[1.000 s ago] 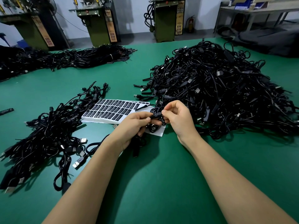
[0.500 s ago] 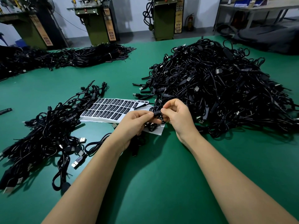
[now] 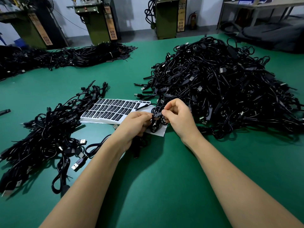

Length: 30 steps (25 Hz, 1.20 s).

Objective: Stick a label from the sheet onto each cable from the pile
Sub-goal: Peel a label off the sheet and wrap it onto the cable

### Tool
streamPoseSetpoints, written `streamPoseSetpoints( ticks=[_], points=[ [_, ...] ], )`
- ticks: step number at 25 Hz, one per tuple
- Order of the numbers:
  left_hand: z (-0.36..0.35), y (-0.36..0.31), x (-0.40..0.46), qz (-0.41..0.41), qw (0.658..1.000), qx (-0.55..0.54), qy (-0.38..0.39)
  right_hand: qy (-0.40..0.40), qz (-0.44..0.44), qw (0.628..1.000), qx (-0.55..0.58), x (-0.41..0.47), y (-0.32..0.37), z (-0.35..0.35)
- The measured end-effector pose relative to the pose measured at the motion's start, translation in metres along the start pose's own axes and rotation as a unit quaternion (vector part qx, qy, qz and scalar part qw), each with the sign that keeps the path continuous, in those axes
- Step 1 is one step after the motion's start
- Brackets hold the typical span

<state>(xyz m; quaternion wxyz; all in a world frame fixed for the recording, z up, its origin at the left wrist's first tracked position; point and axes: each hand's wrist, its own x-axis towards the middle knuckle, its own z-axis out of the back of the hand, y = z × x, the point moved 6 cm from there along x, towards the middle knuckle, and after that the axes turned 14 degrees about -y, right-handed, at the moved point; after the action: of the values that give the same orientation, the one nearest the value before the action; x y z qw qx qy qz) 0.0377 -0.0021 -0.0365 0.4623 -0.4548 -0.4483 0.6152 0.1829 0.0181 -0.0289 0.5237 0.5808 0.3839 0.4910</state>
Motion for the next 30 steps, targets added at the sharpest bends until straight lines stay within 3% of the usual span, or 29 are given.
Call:
streamPoseSetpoints(
  ticks=[24, 30],
  points=[
    [0.0009, 0.0001, -0.0008, -0.029, 0.998, 0.016, -0.061, 0.004, -0.020, 0.999, 0.027, 0.0019, -0.0016, -0.0023],
    [0.0003, -0.0020, -0.0018, -0.017, 1.000, -0.006, -0.008, 0.007, -0.024, 0.999, 0.037, 0.0027, -0.0025, -0.0024]
  ],
)
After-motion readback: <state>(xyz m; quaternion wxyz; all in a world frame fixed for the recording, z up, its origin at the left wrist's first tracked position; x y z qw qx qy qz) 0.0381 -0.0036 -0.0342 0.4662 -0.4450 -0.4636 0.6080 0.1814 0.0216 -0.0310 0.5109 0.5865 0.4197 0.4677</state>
